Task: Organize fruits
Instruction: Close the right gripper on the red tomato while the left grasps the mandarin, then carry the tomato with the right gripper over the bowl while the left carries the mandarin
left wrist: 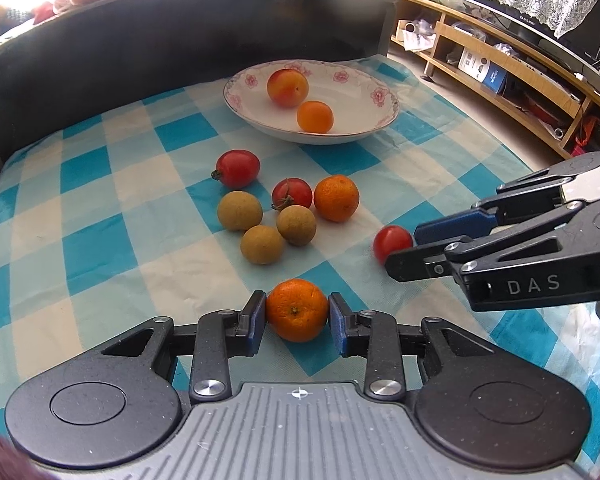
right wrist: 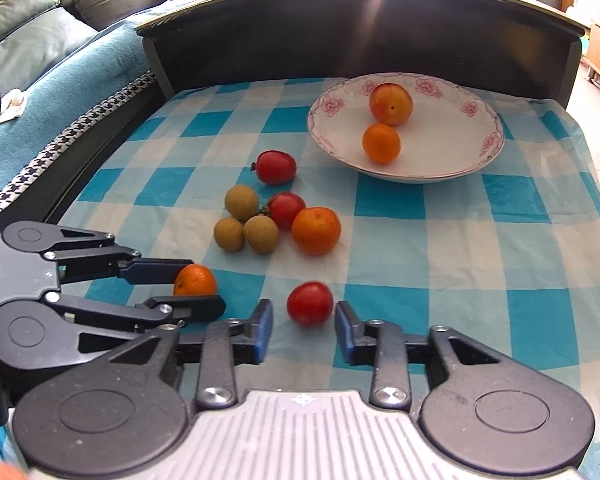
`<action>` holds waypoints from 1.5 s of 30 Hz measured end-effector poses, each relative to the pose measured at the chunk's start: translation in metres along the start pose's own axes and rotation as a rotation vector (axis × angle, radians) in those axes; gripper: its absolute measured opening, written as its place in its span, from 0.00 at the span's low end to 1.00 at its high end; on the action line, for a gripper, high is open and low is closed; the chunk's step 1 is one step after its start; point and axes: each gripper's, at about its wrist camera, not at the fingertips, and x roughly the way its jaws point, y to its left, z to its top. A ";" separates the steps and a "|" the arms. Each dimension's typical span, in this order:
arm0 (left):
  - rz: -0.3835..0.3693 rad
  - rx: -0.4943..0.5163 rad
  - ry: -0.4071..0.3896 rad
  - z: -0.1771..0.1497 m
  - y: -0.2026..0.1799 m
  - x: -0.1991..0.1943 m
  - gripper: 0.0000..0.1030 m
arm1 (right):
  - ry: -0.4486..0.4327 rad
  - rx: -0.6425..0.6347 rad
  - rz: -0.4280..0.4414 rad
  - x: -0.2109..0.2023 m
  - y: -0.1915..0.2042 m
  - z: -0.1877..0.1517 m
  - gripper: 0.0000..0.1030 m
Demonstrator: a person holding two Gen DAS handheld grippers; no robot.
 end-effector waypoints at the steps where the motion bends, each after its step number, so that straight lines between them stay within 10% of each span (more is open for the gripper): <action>1: -0.003 -0.001 0.000 0.000 0.000 0.000 0.40 | -0.003 0.002 0.003 0.001 -0.001 0.001 0.41; 45: 0.015 0.008 -0.183 0.063 -0.011 -0.014 0.39 | -0.176 0.061 -0.012 -0.026 -0.026 0.044 0.29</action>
